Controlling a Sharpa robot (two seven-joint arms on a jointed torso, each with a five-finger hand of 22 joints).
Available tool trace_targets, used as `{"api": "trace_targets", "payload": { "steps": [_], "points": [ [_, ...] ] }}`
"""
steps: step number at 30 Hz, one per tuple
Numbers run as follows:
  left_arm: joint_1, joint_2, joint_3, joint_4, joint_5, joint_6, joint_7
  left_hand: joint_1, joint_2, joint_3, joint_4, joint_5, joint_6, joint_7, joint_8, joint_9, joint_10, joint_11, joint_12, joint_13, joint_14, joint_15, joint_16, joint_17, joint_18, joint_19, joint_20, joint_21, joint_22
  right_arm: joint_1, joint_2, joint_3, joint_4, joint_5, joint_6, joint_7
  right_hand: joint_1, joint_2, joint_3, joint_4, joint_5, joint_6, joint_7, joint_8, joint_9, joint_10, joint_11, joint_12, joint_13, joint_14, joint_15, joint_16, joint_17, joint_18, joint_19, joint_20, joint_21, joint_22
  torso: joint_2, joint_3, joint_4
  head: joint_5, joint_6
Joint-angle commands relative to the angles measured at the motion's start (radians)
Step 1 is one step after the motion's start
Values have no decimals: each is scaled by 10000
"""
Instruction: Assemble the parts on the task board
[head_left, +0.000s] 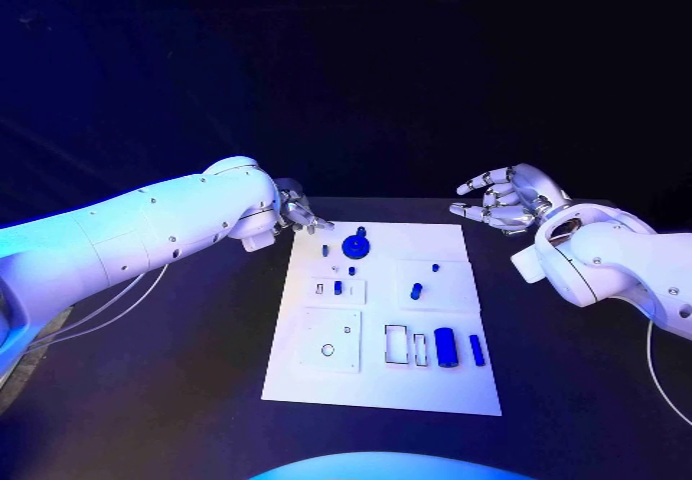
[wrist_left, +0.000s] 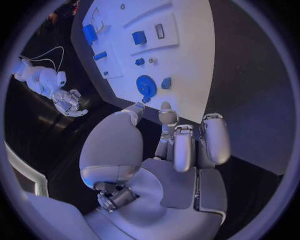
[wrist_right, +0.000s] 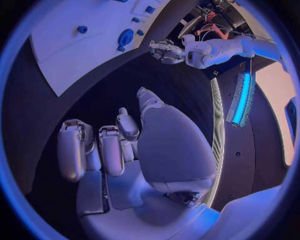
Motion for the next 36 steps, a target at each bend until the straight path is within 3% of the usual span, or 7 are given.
{"api": "trace_targets", "payload": {
  "steps": [1, 6, 12, 19, 27, 36],
  "points": [
    [16, 179, -38, -278, -103, 443, 126, 102, 29, -70, -20, 38, -84, -18, -62, -20, -62, -11, -69, -12, 882, 50, -47, 2130, 2, -70, -28, -72, -15, -4, 7, 4, 17, -28, 40, 90, -64, -4, 58, 17, 48, -85, -11, 56, -9, -15, -29, -44, -10, 641, -68, -53, 985, 159, 17, -39, -36, 1810, -4, 3, 0, -9, -5],
    [9, 457, -128, -679, -13, 620, 213, 125, 39, -95, -21, 32, -108, -3, -89, -33, -103, 2, -103, -61, 873, 61, -63, 2105, 7, -89, -18, -88, -40, -4, 41, 5, 9, -28, 46, 100, -64, -4, 58, 17, 48, -85, -11, 56, -9, -15, -29, -44, -10, 641, -68, -53, 985, 159, 17, -39, -36, 1810, -3, -8, -19, -7, 18],
    [-13, 708, -238, -1079, 65, 761, 357, 150, 33, -127, -22, 23, -135, 13, -118, -48, -145, 17, -134, -106, 864, 74, -78, 2082, 14, -113, -7, -110, -75, -4, 81, 5, -14, -28, 49, 111, -72, 2, 70, 9, 60, -86, -12, 63, -12, -21, -31, -51, -21, 637, -69, -64, 971, 164, 6, -40, -61, 1800, -11, 5, -37, -17, 34],
    [-66, 947, -323, -1480, 122, 1086, 465, 158, 42, -151, -18, 15, -153, 26, -140, -60, -173, 29, -150, -132, 862, 85, -80, 2080, 22, -138, 3, -131, -111, -5, 126, 4, -55, -28, 51, 114, -78, 6, 78, 7, 65, -89, -13, 66, -15, -19, -32, -49, -21, 638, -70, -62, 978, 164, 8, -41, -59, 1801, 1, -17, -56, -38, 15],
    [-167, 1113, -427, -1728, 167, 1386, 501, 149, 60, -246, -12, -27, -206, 64, -216, -110, -258, 64, -201, -221, 852, 117, -91, 2063, 34, -183, 31, -169, -168, -7, 168, 4, -83, -28, 61, 120, -78, 6, 78, 7, 65, -89, -13, 66, -15, -19, -32, -49, -21, 638, -70, -62, 978, 164, 8, -41, -59, 1801, 1, -15, -52, -85, 7],
    [-221, 1141, -452, -1825, 178, 1267, 544, 192, 174, -256, -15, -15, -209, 82, -262, -151, -283, 83, -192, -235, 848, 137, -93, 2060, 35, -191, 52, -175, -168, -23, 222, 4, -128, -28, 77, 123, -78, 6, 78, 7, 65, -89, -13, 66, -15, -19, -32, -49, -21, 638, -70, -62, 978, 164, 8, -41, -59, 1801, -17, -14, -30, -100, -5]
  ]
}}
